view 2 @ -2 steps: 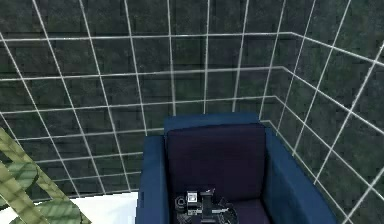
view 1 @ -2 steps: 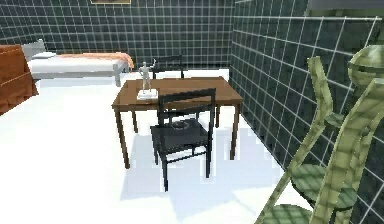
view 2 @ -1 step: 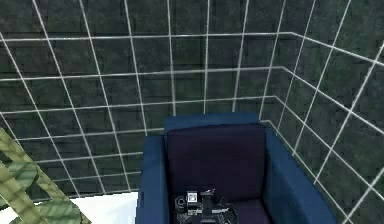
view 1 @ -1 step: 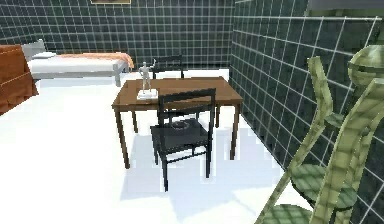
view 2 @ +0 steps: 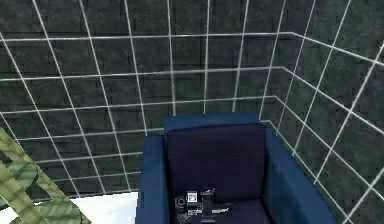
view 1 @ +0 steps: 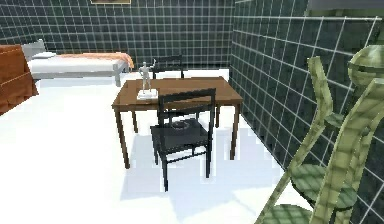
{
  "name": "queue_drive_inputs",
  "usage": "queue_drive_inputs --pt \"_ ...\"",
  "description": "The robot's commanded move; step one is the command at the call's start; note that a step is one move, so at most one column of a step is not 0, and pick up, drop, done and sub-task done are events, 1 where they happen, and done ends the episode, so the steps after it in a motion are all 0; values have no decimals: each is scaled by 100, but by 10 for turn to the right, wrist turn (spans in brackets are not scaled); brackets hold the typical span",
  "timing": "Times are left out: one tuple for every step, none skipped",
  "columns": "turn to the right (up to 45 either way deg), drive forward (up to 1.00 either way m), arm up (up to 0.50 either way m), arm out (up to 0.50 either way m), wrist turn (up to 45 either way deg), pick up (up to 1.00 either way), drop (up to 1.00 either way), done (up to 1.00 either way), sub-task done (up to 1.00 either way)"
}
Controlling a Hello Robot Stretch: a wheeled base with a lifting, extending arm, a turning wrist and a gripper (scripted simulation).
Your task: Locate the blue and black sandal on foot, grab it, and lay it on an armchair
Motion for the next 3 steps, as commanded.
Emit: queue_drive_inputs --pt "0 0 10 0 0 0 0 0 0" --pt "0 0 0 -8 0 0 0 0 0" --pt "0 0 0 0 0 0 0 100 0"
